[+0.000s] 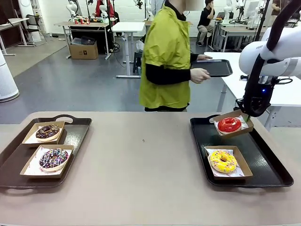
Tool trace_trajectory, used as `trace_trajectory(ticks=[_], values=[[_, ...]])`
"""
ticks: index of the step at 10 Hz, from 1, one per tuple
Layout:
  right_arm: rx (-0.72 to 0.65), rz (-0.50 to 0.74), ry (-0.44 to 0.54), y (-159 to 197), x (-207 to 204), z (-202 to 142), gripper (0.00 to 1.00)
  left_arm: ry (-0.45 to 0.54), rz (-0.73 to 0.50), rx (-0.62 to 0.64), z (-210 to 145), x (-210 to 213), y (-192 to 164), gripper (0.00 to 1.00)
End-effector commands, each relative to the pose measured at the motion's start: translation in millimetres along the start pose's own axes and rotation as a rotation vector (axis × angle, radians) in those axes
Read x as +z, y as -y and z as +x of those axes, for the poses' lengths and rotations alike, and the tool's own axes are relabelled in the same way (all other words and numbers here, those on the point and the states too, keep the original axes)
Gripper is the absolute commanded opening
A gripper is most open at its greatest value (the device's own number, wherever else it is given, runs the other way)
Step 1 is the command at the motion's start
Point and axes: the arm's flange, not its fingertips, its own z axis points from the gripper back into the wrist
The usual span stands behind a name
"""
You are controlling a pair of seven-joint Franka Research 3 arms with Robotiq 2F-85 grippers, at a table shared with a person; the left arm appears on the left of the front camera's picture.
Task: Individually package the donuts and arrange them on the tray.
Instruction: Place the picked Paper togo box on the Handle tray.
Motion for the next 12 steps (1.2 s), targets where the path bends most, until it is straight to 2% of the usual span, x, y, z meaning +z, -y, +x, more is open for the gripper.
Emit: trace_trajectory(ticks=[1, 12], values=[[-0.025, 0.028, 0.001, 1.2, -9.0, 11.6, 0.01, 0.006, -0.002, -0.003, -4.3, -0.7, 2.0, 1.00], [-0.030, 0.016, -0.040, -17.7, -33.1, 29.5, 0.01, 0.006, -0.002, -0.003, -4.3, -0.7, 2.0, 1.00]])
